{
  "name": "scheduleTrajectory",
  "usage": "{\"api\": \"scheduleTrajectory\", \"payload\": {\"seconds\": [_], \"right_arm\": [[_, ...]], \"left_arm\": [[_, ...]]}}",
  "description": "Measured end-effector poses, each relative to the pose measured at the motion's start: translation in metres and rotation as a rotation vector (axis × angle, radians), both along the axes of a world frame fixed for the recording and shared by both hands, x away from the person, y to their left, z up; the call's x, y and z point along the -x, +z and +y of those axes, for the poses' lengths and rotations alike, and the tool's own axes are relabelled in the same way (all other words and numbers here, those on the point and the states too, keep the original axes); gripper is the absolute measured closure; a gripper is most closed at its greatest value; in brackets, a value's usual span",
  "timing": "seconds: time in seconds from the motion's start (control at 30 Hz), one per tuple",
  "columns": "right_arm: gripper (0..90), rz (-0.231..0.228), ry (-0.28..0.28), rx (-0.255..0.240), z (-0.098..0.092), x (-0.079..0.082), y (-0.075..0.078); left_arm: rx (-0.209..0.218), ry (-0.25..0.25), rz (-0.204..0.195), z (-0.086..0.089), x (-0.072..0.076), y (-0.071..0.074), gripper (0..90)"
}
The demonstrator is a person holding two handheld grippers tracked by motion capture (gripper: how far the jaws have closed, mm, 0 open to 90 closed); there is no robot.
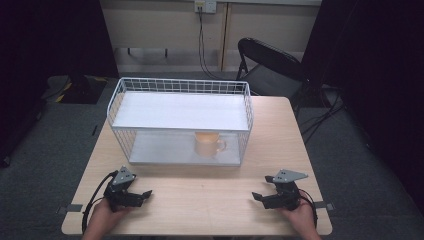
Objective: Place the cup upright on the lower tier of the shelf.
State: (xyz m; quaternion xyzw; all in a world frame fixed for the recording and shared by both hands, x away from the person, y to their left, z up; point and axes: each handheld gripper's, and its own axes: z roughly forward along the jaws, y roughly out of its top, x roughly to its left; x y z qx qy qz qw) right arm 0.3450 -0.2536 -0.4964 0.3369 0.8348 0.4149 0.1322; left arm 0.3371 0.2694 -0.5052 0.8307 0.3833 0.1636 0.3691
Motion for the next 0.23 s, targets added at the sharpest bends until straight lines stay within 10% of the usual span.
{"api": "scheduleTrajectory", "payload": {"seconds": [0.23], "right_arm": [[15.4, -0.008, 0.018, 0.065, 0.0036, -0.0004, -0.0049]], "left_arm": [[-0.001, -0.001, 0.001, 0.0001, 0.0, 0.0001, 12.3]]}}
